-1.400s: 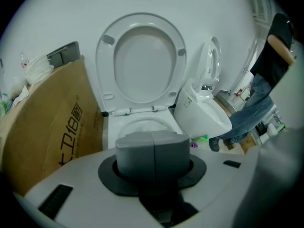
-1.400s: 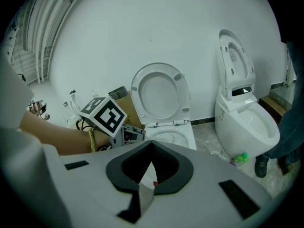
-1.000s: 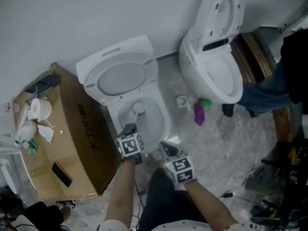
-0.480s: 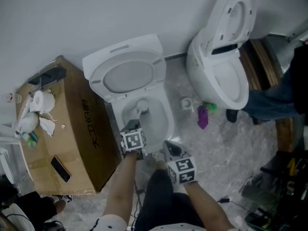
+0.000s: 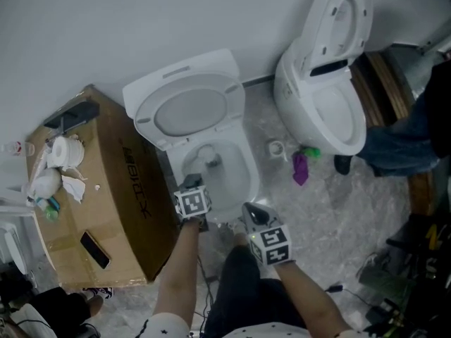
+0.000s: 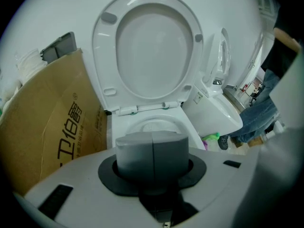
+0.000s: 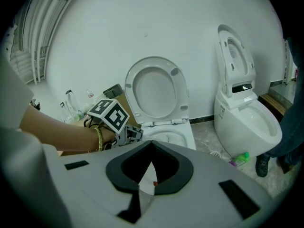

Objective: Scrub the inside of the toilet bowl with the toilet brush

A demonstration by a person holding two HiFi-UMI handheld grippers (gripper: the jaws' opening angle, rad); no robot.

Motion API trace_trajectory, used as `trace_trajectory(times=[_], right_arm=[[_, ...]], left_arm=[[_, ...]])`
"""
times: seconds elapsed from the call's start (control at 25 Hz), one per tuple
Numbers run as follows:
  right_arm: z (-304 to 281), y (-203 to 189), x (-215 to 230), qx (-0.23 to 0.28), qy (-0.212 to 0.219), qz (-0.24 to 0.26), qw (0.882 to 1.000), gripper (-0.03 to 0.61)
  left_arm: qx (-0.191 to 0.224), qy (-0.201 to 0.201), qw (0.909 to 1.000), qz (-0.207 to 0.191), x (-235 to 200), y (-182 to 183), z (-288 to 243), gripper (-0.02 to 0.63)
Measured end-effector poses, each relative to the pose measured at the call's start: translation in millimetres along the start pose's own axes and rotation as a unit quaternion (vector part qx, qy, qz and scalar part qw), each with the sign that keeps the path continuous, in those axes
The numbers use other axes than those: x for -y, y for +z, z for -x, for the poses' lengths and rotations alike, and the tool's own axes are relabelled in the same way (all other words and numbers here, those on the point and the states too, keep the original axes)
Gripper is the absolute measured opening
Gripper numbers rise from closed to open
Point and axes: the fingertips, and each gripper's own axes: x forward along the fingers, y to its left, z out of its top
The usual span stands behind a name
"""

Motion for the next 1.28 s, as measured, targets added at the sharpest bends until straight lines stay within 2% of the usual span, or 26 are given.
trace_trajectory(times=[0.24,0.56,1.28], right_arm=[[-1.8,5.1,-1.8,0.001,0.000,0.011,1.000,0.006],[-1.6,1.4,-9.9,-0.002,0.002,0.018,1.000,0.006],[18.6,1.2,-14.4,0.000,0.000,0.017,1.000,0.006]], left_arm=[[-0.006,0.020,0.9997,-0.010,-22.5,-5.0,7.0,0.152],[-0.015,0.030,0.9994,0.004,-42.3,-22.2,17.8,0.152],[-0.038,0.053,0.9978,0.011,-47.2,-61.6,41.9,0.152]])
